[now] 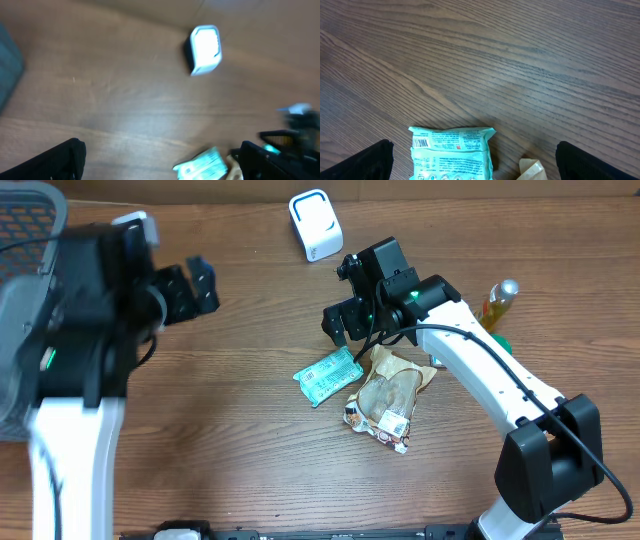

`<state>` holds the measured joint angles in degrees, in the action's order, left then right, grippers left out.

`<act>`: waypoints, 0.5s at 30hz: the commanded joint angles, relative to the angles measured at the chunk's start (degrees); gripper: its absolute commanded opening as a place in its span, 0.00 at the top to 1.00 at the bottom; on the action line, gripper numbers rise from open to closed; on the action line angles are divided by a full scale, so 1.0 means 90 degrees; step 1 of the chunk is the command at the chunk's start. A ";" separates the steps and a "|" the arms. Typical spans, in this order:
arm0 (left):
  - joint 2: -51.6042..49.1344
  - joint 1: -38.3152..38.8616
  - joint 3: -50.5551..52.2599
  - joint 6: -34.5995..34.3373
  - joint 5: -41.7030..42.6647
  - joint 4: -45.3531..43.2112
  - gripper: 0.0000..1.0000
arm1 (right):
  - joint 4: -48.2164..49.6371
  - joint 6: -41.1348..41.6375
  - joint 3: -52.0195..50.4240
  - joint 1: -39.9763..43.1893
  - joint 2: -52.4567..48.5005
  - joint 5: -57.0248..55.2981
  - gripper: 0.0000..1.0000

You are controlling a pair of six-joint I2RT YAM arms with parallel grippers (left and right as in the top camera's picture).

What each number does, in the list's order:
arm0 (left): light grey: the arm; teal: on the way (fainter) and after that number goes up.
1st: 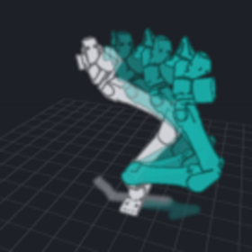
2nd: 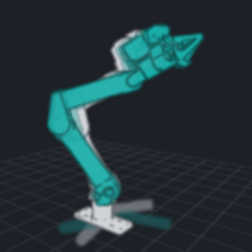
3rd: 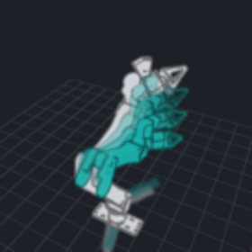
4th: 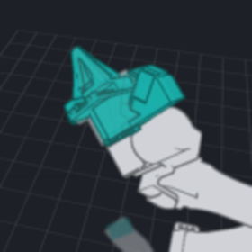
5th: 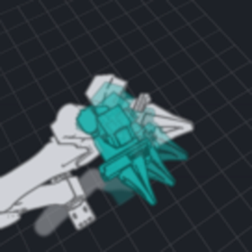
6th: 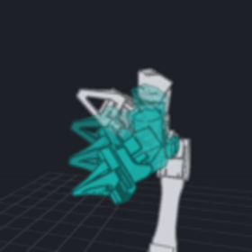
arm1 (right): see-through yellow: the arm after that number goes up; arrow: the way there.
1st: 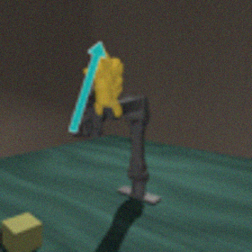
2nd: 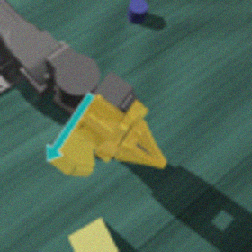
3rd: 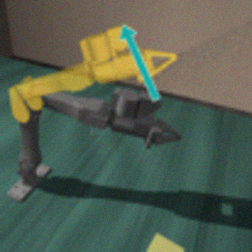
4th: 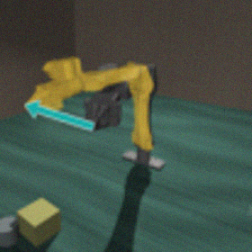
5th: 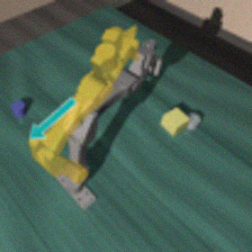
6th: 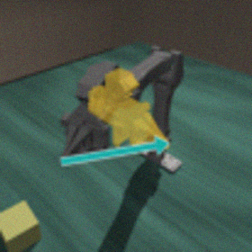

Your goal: Scan the item barcode

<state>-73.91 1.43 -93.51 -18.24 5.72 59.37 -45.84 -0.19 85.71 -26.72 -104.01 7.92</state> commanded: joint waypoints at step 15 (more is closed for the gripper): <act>0.2004 0.0005 -0.0070 -0.0019 -0.0039 0.0051 0.00 | 0.0036 0.0022 -0.0029 0.0012 0.0012 -0.0041 0.00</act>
<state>-57.56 1.43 -93.69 -18.24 5.72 59.81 -45.87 -0.16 85.71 -26.72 -104.01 7.90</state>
